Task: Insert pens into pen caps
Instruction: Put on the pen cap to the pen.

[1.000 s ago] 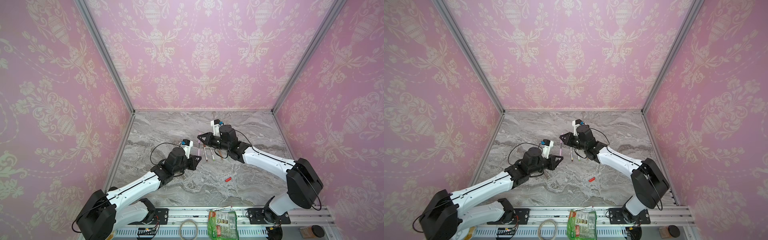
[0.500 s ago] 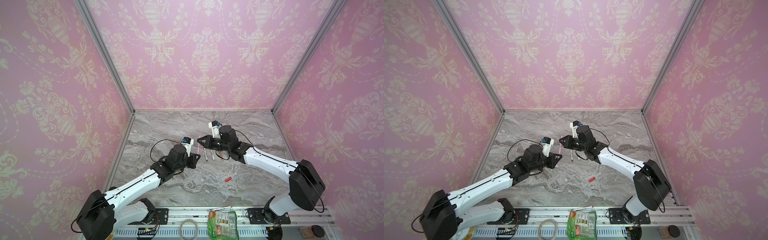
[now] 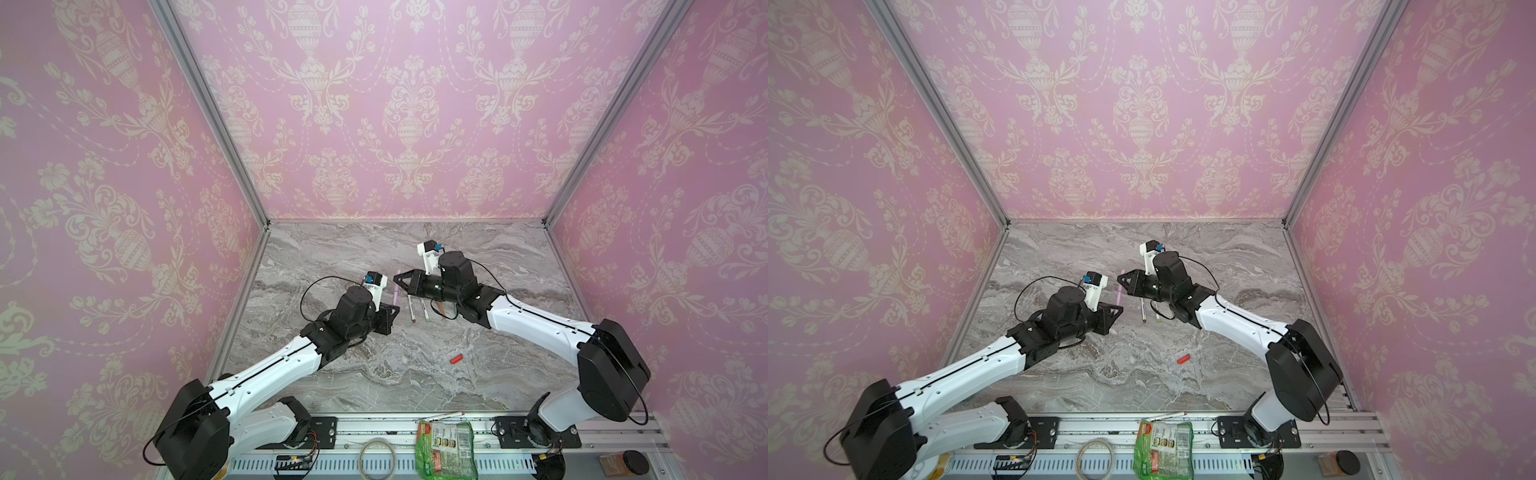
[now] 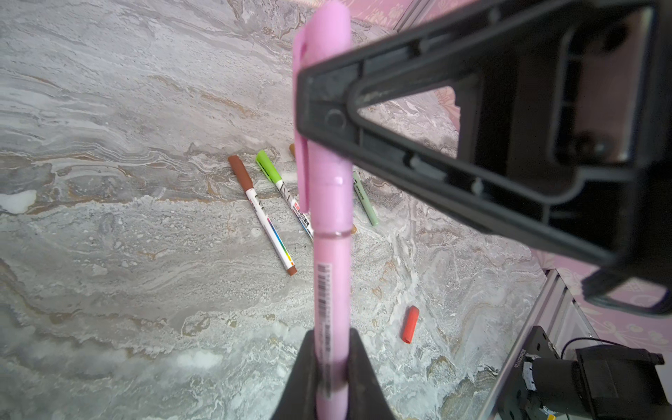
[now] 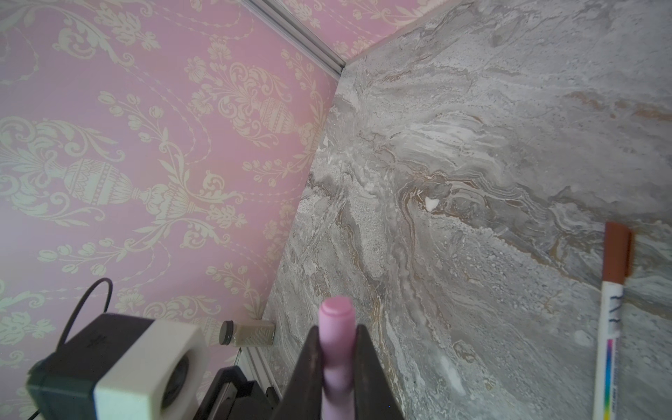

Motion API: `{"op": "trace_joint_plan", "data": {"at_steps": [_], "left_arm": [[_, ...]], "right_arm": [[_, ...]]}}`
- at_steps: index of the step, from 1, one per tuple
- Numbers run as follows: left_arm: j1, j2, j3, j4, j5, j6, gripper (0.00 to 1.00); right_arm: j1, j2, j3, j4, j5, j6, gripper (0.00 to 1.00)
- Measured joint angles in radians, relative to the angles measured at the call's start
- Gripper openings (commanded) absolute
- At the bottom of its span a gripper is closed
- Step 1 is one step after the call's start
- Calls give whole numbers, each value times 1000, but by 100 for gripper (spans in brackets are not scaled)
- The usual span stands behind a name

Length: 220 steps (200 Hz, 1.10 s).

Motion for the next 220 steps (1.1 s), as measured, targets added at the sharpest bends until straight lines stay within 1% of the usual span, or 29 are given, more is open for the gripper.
{"op": "trace_joint_plan", "data": {"at_steps": [37,74,122,135,155,169,180,187,199,220], "left_arm": [[68,62,51,-42,67,51,0],[104,116,90,-121,92,107,0],[111,129,94,-140,103,122,0],[111,127,71,-100,109,119,0],[109,122,8,16,130,105,0],[102,116,-38,95,148,93,0],[94,114,-63,144,155,84,0],[86,114,-71,166,156,79,0],[74,115,-73,190,157,74,0],[67,132,-74,201,138,47,0]], "right_arm": [[21,43,-7,72,82,23,0],[40,100,-28,145,126,66,0],[39,110,-31,154,123,80,0],[24,105,-31,150,101,83,0],[-17,92,-30,119,25,90,0],[-45,77,-27,74,-36,90,5],[-64,66,-18,33,-74,87,14],[-76,58,-11,6,-95,82,16],[-96,42,4,-36,-126,72,21],[-129,-25,20,-101,-164,55,33]]}}
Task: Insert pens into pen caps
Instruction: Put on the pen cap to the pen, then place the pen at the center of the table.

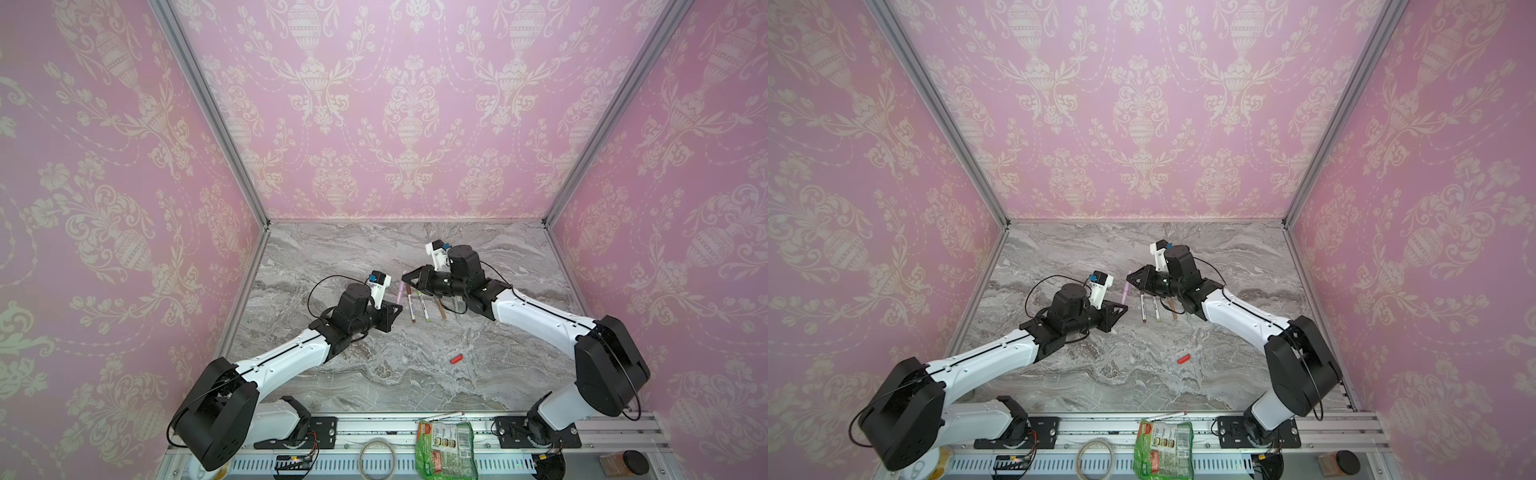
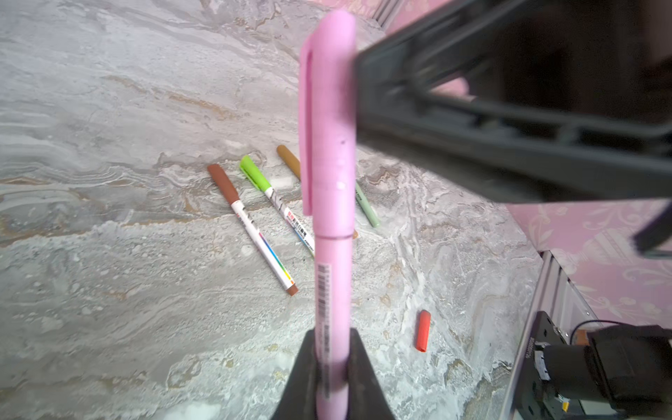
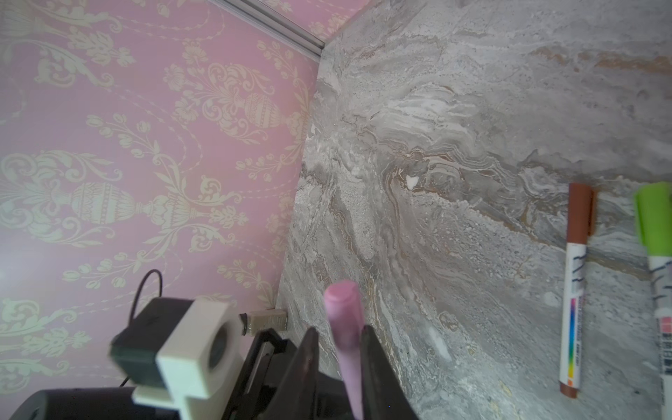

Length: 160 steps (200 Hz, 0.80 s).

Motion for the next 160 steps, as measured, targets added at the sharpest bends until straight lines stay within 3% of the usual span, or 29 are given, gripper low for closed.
{"op": "trace_joint_plan", "data": {"at_steps": [23,49,160], "left_arm": [[5,46,-11,-26,-25,-43,0],[4,85,-13,-42,-42,-87,0],[-4,351,210,-220,-200,-303,6]], "right_arm": [[-34,-111,23,-56,5,-47,41],[-40,-192,29,-112,26,-109,43],[-40,-225,-61,-281,124,-202,41]]}}
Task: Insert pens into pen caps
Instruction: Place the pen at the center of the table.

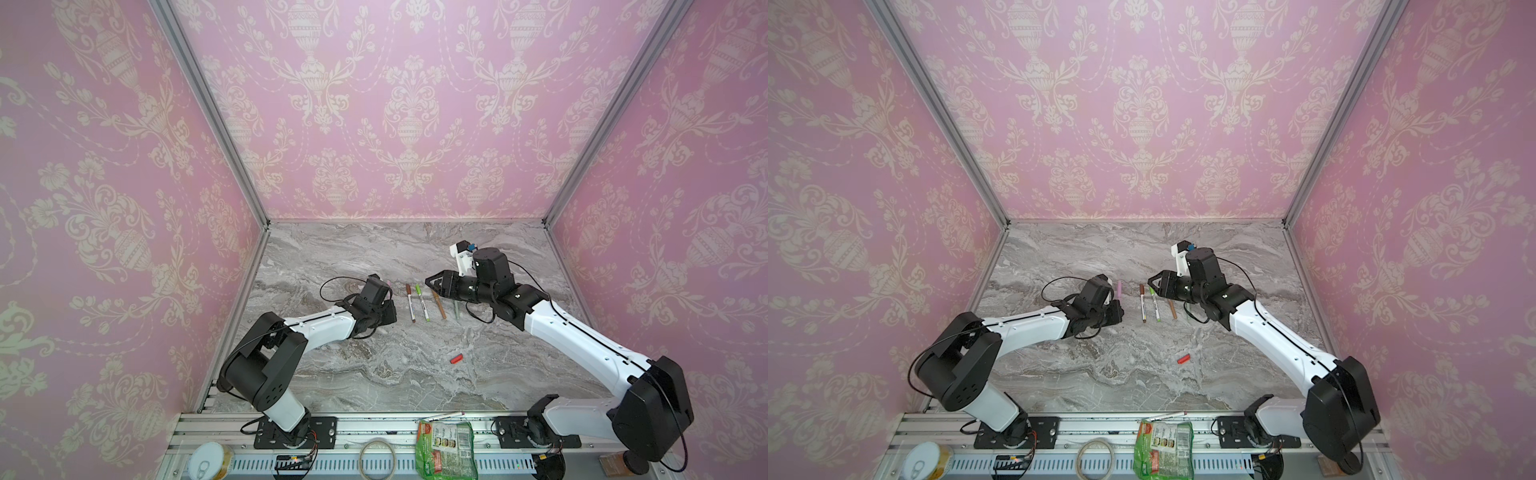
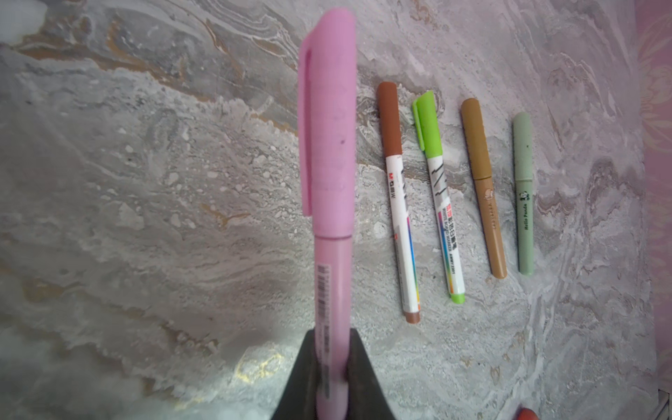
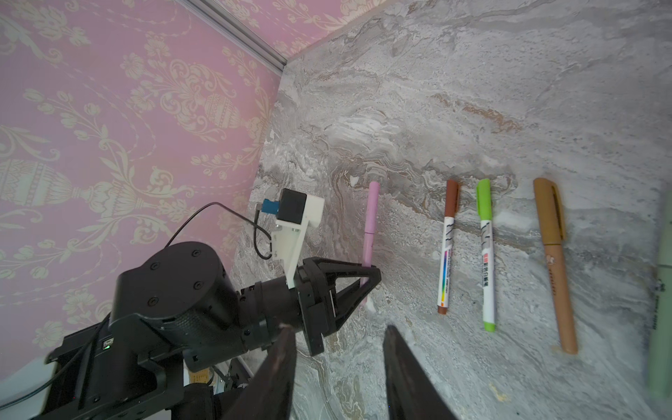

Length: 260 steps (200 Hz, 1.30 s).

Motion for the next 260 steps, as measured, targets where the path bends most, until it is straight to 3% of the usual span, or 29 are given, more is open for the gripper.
{"op": "trace_joint_plan", "data": {"at_steps": [168,260], "left_arm": [[-6,167,109,16,1,-74,24],[-11,150,65,94,-18,-87,31]], "right_arm": [[-10,-74,-51,-8,14,-22,42],[-10,-80,-40,-256,3,-186,43]]}}
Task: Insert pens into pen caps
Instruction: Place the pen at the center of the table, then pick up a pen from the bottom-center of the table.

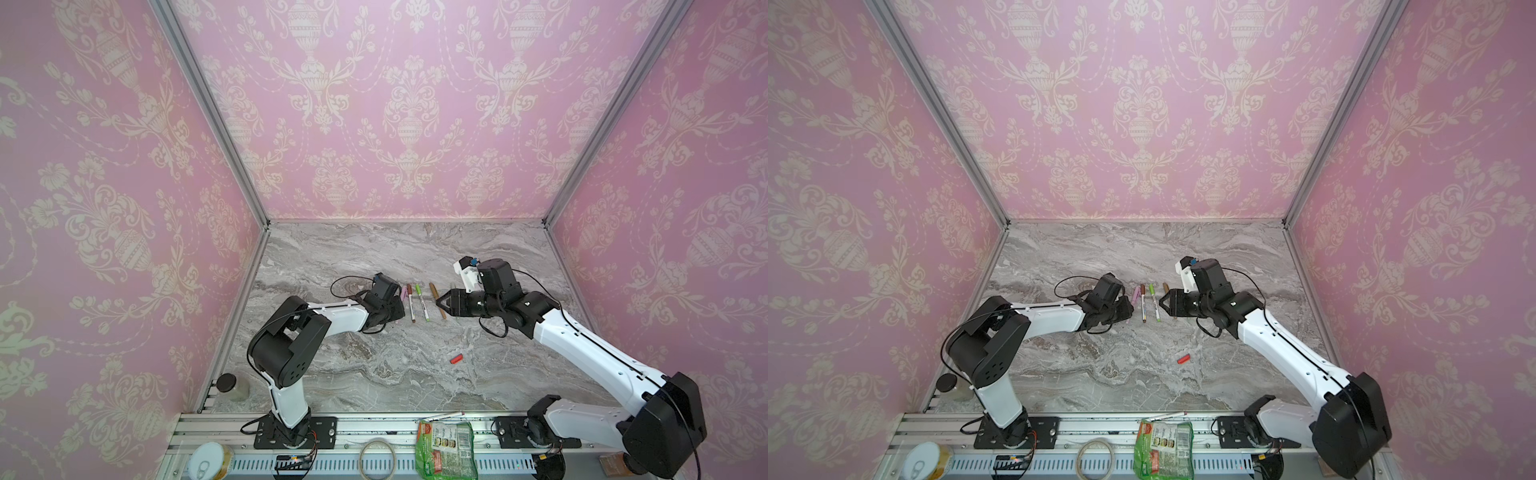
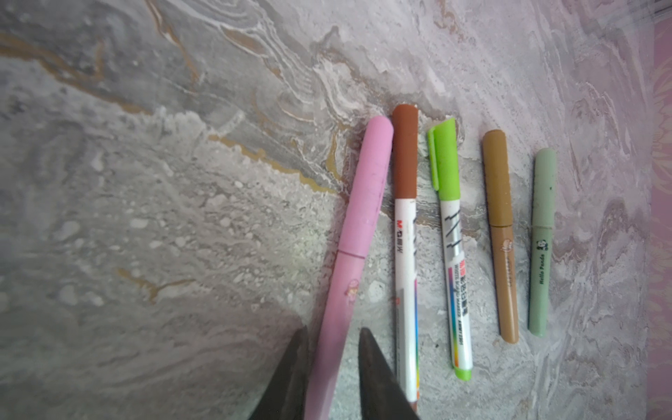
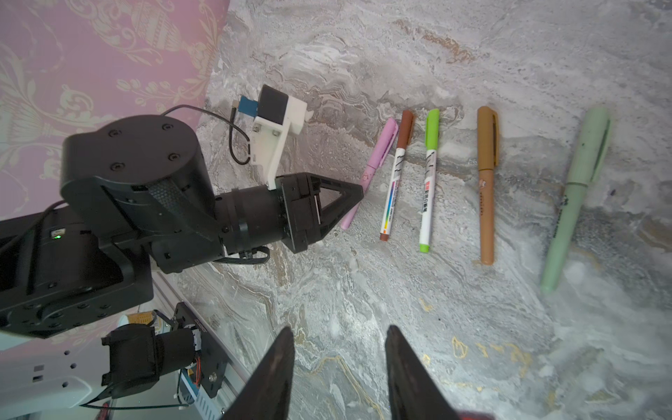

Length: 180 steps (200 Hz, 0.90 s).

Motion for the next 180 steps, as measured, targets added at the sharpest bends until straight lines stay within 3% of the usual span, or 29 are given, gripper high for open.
{"op": "trace_joint_plan", "data": {"at_steps": [28,49,67,115,151,180], "left_arm": [[0,-97,-76,5,-33,33,46],[0,-242,-135,19,-73,93,62],[0,-387,-195,62,-117,134,70],[1,-689,-383,150,-196,217,78],[1,-833,-454,145,-201,248,82],[6,-944,-487,119,-214,271,85]], "right_arm": [[0,-4,38,-72,-17,-58,43],[24,-4,63,-143,-21,-125,43],[82,2,77,-225,-4,-207,43],[282,98,103,-357,169,-548,43],[313,174,103,-406,220,-856,46],[339,171,102,-451,192,-1018,57]]}}
